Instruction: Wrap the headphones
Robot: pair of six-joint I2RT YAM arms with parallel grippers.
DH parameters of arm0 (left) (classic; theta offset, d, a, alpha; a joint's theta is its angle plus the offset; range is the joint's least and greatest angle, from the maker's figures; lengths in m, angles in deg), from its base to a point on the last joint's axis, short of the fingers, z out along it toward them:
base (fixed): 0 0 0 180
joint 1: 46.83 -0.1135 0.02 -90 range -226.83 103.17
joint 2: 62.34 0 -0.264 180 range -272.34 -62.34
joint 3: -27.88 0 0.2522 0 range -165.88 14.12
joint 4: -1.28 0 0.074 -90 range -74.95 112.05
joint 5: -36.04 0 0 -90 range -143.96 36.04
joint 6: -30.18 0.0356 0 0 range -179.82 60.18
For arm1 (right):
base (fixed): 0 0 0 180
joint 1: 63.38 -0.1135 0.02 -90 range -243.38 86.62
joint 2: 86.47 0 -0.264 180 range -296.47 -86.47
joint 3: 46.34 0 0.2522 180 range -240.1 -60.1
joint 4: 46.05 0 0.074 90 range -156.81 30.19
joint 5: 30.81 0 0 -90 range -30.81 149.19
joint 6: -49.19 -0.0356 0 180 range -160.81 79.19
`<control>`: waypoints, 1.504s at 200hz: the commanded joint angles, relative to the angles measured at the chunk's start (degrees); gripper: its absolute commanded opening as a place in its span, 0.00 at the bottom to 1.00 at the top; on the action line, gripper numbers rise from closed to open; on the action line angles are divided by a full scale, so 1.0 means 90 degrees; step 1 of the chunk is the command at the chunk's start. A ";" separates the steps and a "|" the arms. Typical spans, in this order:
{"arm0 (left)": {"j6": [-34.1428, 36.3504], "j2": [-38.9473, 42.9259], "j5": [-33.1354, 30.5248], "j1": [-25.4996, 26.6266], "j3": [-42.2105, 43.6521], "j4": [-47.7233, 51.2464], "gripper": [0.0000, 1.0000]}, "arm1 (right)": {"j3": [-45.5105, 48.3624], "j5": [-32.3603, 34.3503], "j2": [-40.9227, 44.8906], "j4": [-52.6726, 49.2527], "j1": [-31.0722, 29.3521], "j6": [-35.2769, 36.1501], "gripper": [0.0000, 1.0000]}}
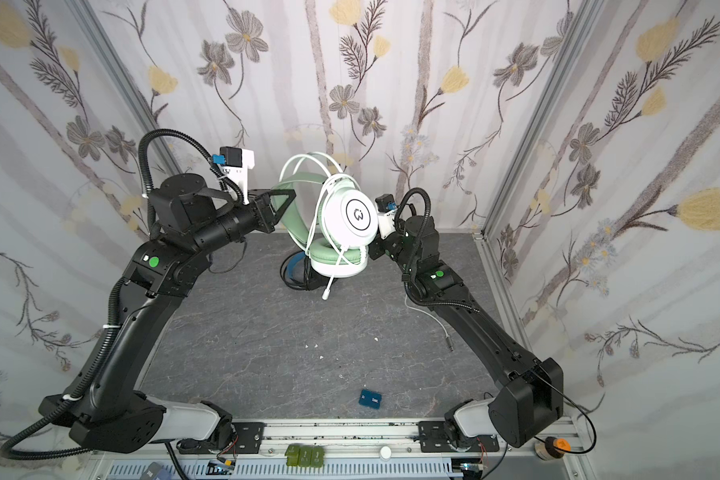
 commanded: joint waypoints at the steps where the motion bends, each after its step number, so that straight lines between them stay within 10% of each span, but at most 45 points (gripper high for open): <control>1: -0.0757 -0.0093 0.0232 0.0059 -0.0101 -0.1277 0.00 | 0.0051 -0.0191 -0.0078 0.0275 -0.0013 -0.0255 0.10; 132: -0.2113 -0.1382 -0.1756 0.0269 -0.1121 -0.2756 0.00 | 0.0506 -0.0486 -0.0384 0.0604 -0.0677 -0.0346 0.06; 301: -0.2981 -0.2084 -0.3622 0.0292 -0.1105 -0.1891 0.00 | 0.1304 -0.0384 -0.0311 0.0236 -0.0865 -0.0756 0.03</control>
